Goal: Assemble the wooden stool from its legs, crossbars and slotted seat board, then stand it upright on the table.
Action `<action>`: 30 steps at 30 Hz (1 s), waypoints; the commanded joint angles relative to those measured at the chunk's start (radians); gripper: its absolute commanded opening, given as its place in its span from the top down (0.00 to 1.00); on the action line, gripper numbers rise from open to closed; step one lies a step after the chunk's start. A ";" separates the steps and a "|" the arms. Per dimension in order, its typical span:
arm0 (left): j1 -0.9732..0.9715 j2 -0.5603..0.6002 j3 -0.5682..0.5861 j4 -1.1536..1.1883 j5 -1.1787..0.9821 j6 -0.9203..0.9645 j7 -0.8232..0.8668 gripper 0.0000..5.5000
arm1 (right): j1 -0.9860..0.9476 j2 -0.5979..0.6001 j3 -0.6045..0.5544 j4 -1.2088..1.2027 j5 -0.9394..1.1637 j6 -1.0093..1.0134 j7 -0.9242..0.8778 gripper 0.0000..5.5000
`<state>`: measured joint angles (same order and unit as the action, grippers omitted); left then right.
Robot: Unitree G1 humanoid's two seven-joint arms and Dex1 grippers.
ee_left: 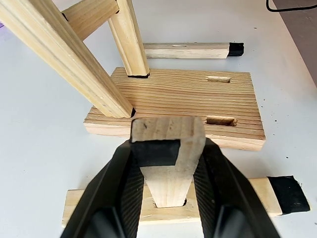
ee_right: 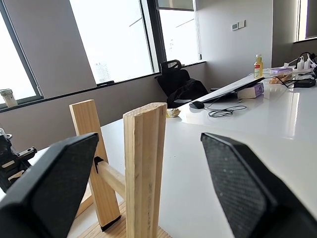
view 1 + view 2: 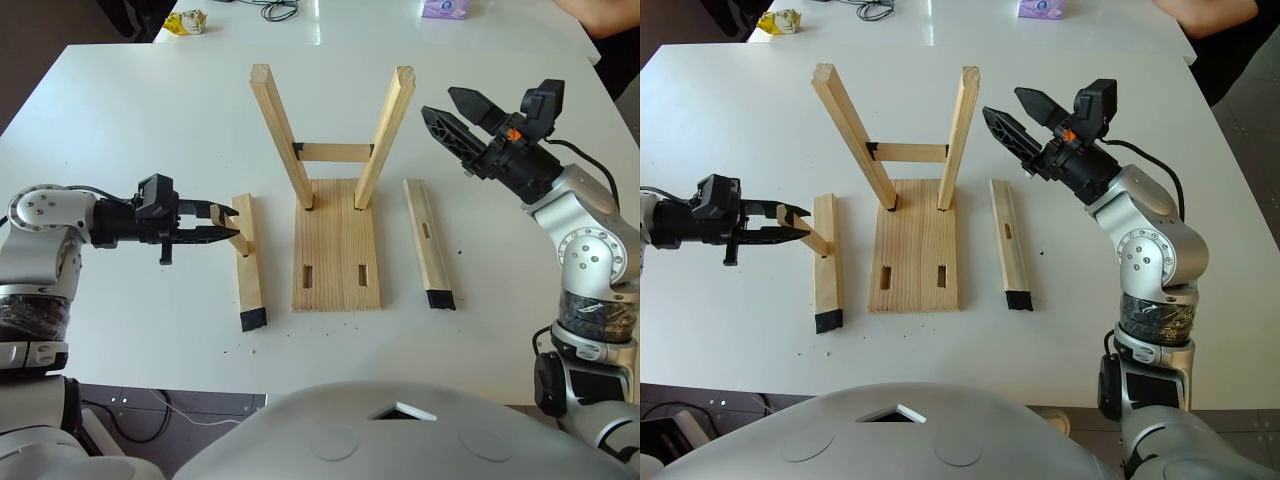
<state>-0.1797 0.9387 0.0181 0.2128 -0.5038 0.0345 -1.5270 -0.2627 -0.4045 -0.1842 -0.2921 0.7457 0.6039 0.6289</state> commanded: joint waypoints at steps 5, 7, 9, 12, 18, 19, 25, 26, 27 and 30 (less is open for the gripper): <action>-0.012 -0.010 -0.051 0.076 0.101 -0.028 0.011 0.76 | -0.011 0.006 0.003 0.004 0.000 -0.002 -0.017 0.31; -0.078 -0.014 -0.068 0.144 0.124 -0.050 -0.004 0.76 | -0.005 0.016 0.001 -0.001 -0.003 -0.011 -0.028 0.31; -0.118 -0.018 -0.087 0.182 0.135 -0.062 -0.023 0.76 | -0.003 0.025 0.004 -0.001 -0.006 -0.019 -0.036 0.31; -0.141 -0.032 -0.104 0.189 0.131 -0.059 -0.043 0.76 | -0.006 0.030 0.010 0.003 -0.010 -0.024 -0.038 0.31; -0.178 -0.070 -0.100 0.200 0.133 -0.012 0.011 0.76 | 0.005 0.030 0.009 0.002 -0.008 -0.024 -0.042 0.31; -0.185 -0.072 -0.098 0.196 0.129 0.005 0.015 0.76 | 0.010 0.030 0.007 0.002 -0.008 -0.025 -0.044 0.31; -0.224 -0.101 -0.076 0.210 0.146 0.008 0.035 0.56 | 0.050 0.053 -0.016 -0.007 -0.009 -0.041 -0.083 0.31; -0.233 -0.105 -0.072 0.215 0.149 0.009 0.039 0.56 | 0.059 0.054 -0.020 -0.009 -0.010 -0.045 -0.086 0.31; -0.236 -0.105 -0.066 0.215 0.149 0.009 0.042 0.56 | 0.064 0.055 -0.022 -0.007 -0.011 -0.049 -0.088 0.31; -0.229 -0.097 -0.037 0.189 0.133 0.031 0.059 0.56 | 0.075 0.057 -0.024 0.000 -0.012 -0.057 -0.094 0.31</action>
<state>-0.4012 0.8348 -0.0475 0.4251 -0.3649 0.0506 -1.4855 -0.1980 -0.3519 -0.2021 -0.2915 0.7416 0.5552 0.5415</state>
